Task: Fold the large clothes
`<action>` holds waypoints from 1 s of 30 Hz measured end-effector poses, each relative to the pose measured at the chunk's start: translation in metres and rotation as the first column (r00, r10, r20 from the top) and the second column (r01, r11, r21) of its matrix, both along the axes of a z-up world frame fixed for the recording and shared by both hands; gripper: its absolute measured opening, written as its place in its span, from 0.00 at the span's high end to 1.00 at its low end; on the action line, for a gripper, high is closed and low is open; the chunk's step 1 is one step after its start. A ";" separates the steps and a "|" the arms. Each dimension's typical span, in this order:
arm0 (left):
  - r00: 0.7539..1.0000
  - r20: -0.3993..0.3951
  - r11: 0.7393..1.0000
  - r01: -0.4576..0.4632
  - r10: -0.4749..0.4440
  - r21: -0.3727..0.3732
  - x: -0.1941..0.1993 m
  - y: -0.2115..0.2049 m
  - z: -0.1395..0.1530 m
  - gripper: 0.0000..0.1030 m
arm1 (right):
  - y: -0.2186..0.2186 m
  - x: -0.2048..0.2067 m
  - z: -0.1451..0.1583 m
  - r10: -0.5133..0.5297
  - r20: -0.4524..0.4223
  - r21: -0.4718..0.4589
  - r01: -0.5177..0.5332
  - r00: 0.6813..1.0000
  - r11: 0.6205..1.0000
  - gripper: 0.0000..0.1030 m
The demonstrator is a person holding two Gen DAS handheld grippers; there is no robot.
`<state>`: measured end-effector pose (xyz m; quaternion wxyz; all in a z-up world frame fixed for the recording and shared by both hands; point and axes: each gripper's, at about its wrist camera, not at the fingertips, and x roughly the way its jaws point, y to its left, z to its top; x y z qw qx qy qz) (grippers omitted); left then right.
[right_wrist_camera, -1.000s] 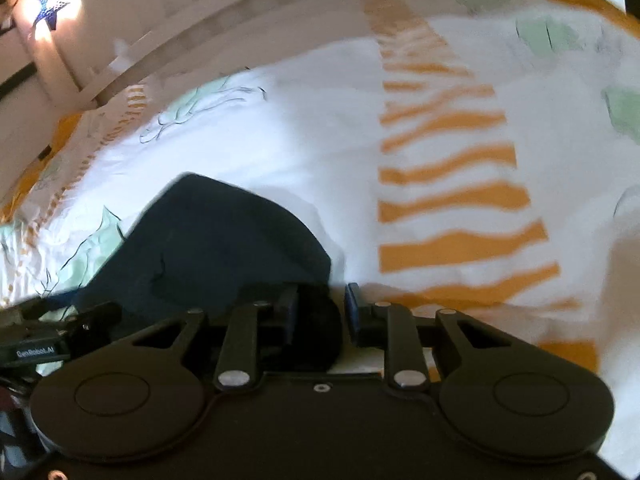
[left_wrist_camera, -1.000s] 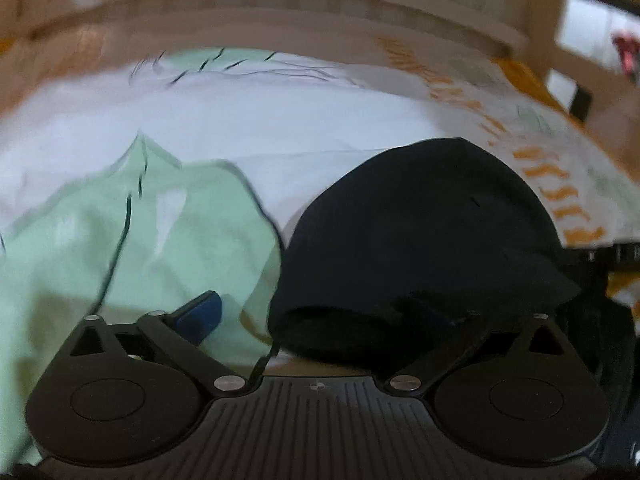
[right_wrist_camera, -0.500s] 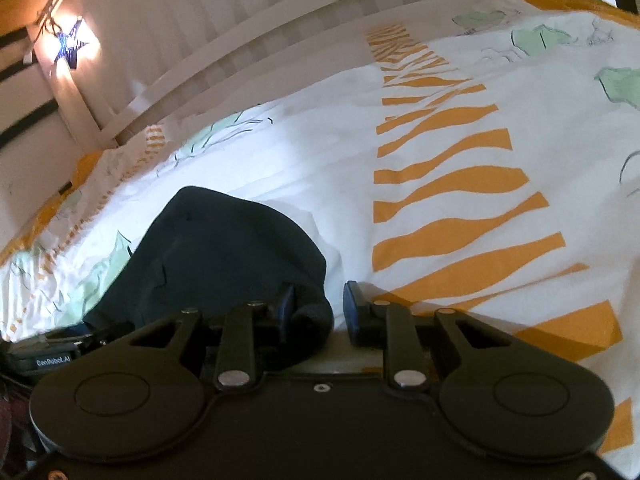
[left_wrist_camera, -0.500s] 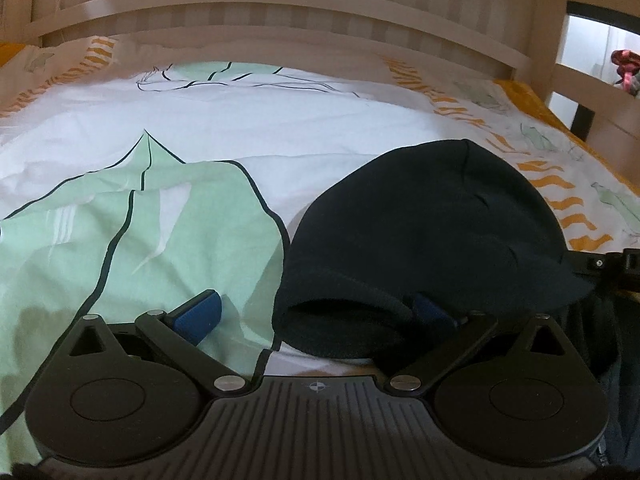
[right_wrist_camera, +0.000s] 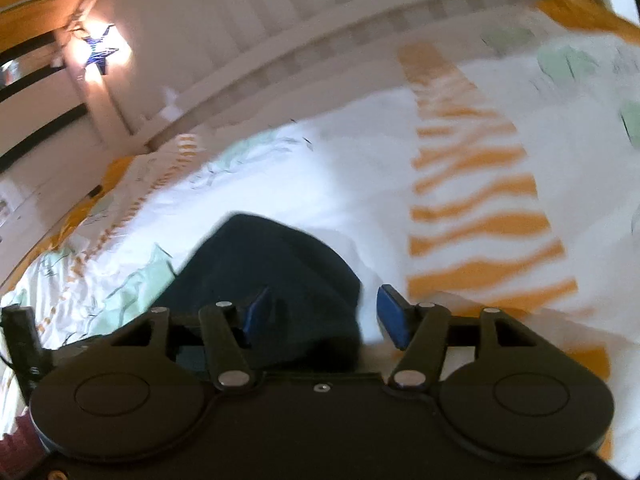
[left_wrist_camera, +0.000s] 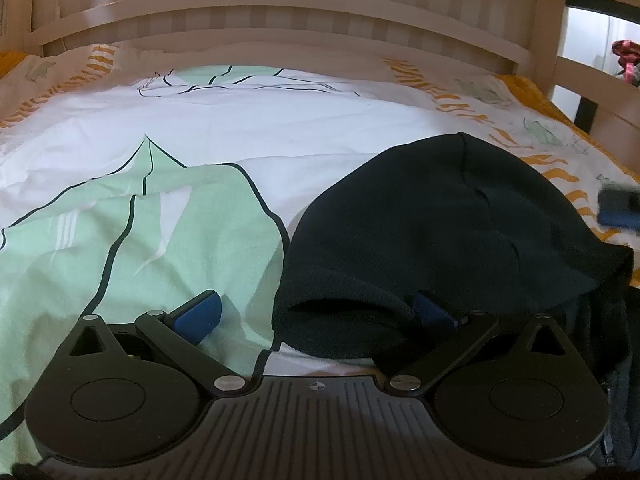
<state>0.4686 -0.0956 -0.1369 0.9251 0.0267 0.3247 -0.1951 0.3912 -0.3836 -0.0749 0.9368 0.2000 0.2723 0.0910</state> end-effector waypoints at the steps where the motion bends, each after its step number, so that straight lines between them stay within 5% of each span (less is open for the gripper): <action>1: 1.000 0.000 1.000 0.000 0.000 0.000 0.000 0.000 0.000 0.00 | 0.004 0.004 0.007 0.019 0.003 -0.016 -0.019 1.000 1.000 0.34; 7: 1.000 0.001 1.000 0.000 0.000 0.004 0.001 -0.001 0.000 0.00 | 0.038 0.053 0.033 0.131 -0.022 -0.171 -0.133 0.991 0.976 0.28; 13: 1.000 0.001 1.000 0.001 -0.001 0.002 0.001 -0.001 0.000 0.00 | 0.055 0.101 0.016 0.145 -0.131 -0.286 -0.177 0.981 0.942 0.24; 17: 1.000 0.001 1.000 0.000 0.000 0.002 0.001 -0.001 0.000 0.00 | 0.037 0.113 -0.015 0.139 -0.231 -0.168 -0.181 0.963 0.969 0.19; 20: 1.000 0.001 1.000 0.000 0.000 0.002 0.001 -0.001 0.000 0.00 | 0.020 0.108 -0.030 0.142 -0.207 -0.033 -0.152 0.968 0.988 0.17; 21: 1.000 0.000 1.000 0.000 0.000 0.002 0.001 -0.001 0.000 0.00 | 0.016 0.107 -0.031 0.140 -0.204 -0.002 -0.143 0.969 0.990 0.20; 23: 1.000 -0.002 1.000 0.001 -0.001 0.001 0.001 -0.001 0.000 0.00 | 0.012 0.106 -0.029 0.170 -0.203 0.042 -0.165 0.964 0.985 0.52; 24: 1.000 -0.005 1.000 0.001 -0.001 0.000 0.002 0.000 0.000 0.00 | 0.012 0.105 -0.028 0.192 -0.213 0.071 -0.180 0.958 0.981 0.85; 30: 0.996 -0.085 1.000 0.024 -0.024 0.002 0.012 0.006 0.019 0.00 | 0.042 0.074 0.016 0.198 -0.094 -0.170 -0.212 0.976 0.962 0.86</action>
